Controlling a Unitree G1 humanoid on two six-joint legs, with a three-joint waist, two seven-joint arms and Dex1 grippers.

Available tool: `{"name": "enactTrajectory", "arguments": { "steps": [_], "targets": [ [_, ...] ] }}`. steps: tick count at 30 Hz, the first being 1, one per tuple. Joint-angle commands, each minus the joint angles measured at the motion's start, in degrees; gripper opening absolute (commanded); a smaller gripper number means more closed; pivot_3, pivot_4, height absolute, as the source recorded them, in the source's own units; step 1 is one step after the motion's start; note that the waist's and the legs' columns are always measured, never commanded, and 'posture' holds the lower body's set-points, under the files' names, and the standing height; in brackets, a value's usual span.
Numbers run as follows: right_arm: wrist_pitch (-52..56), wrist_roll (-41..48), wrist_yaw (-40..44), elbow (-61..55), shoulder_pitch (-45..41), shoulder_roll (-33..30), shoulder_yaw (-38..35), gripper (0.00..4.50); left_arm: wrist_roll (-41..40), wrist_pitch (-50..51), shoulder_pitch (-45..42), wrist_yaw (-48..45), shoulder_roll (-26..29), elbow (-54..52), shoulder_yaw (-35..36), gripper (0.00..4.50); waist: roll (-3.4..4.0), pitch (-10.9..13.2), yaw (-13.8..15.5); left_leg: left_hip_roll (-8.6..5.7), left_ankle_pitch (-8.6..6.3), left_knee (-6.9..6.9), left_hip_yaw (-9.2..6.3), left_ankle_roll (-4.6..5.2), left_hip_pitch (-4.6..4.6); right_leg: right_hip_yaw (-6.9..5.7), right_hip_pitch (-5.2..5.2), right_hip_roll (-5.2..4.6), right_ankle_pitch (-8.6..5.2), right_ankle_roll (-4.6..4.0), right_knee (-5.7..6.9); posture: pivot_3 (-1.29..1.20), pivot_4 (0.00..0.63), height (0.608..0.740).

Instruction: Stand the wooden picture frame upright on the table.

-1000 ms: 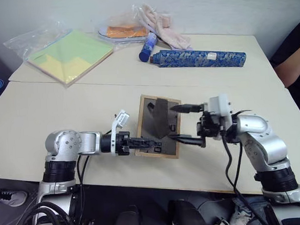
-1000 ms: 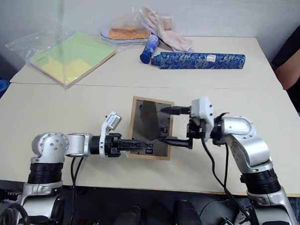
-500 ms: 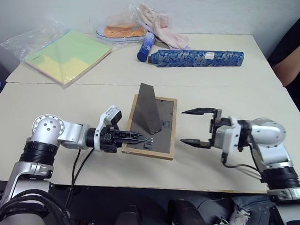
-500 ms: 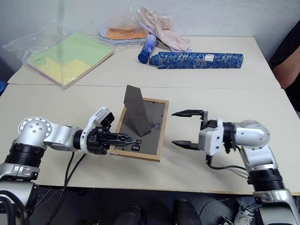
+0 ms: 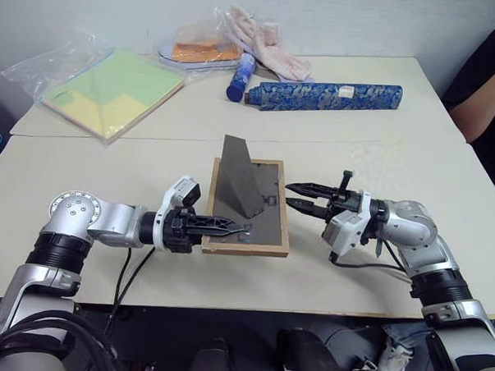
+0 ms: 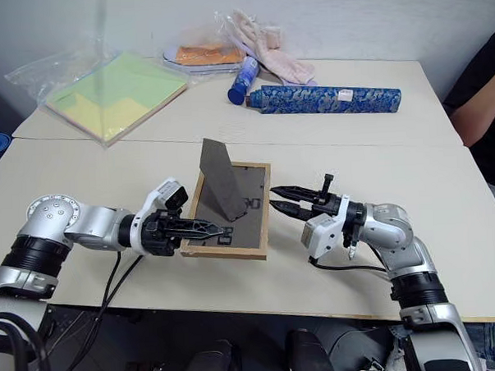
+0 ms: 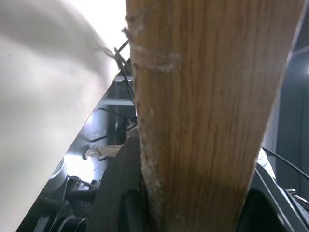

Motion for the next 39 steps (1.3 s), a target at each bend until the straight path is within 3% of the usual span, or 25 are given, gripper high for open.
{"name": "enactTrajectory", "arguments": {
  "steps": [1,5,12,27,30,36,39],
  "targets": [
    [-2.1,1.5,-2.5,-1.4,-0.4,-2.8,0.6,1.3,-2.0,0.3,-1.2,0.7,-0.8,-1.5,-0.1,1.28,0.0,0.0,0.0,0.0,0.0,0.0,0.0,0.0,0.0,0.0,0.0,0.0,0.0,0.0,0.0,0.0,0.15,0.74],
    [0.3,5.4,-3.0,-1.8,0.0,-4.6,1.5,1.84,-2.0,0.4,-0.8,1.2,-0.3,-1.6,0.1,1.28,0.0,0.0,-0.5,0.01,0.02,0.0,-0.01,0.0,0.0,0.0,0.0,0.0,0.0,0.0,0.01,0.0,0.15,0.74],
    [-4.8,-1.8,-7.2,1.4,-3.7,-4.4,3.8,4.0,-2.0,0.2,-1.0,1.4,-0.8,-1.7,0.0,1.28,0.0,0.0,-0.9,0.0,0.03,-0.01,-0.03,-0.03,0.03,0.06,-0.01,0.04,0.0,0.0,0.03,0.0,0.15,0.74],
    [-11.2,-13.0,-19.2,12.3,-9.1,-3.5,8.1,4.0,-2.0,0.4,-1.3,1.6,-2.0,-1.5,0.4,1.28,0.0,0.0,-0.9,-0.12,0.07,0.02,-0.12,-0.05,-0.16,0.12,-0.35,0.02,0.0,0.0,0.26,0.0,0.15,0.74],
    [-11.3,-14.8,-22.0,12.5,-9.5,-3.2,8.0,3.49,-2.0,0.2,-1.2,1.7,-2.2,-1.6,0.6,1.28,0.0,0.0,-1.0,-0.18,0.07,0.02,-0.12,-0.07,-0.21,0.25,-0.56,0.03,0.0,0.0,0.42,0.0,0.15,0.74],
    [-10.4,-17.5,-26.8,13.2,-9.7,-3.2,8.3,1.54,-2.0,-4.4,0.0,5.3,-3.7,-4.9,4.0,1.28,0.0,0.0,-1.0,-0.18,0.09,0.01,-0.11,-0.1,-0.22,0.29,-0.63,0.04,0.0,0.0,0.47,0.0,0.15,0.74],
    [-10.4,-18.8,-28.7,13.2,-10.1,-2.9,8.6,1.45,-2.0,-4.7,0.7,4.9,-3.6,-7.3,5.7,2.31,0.0,0.0,-1.0,-0.18,0.09,0.01,-0.15,-0.1,-0.24,0.32,-0.67,0.05,0.0,0.0,0.48,0.0,0.15,0.74]
  ]
}}
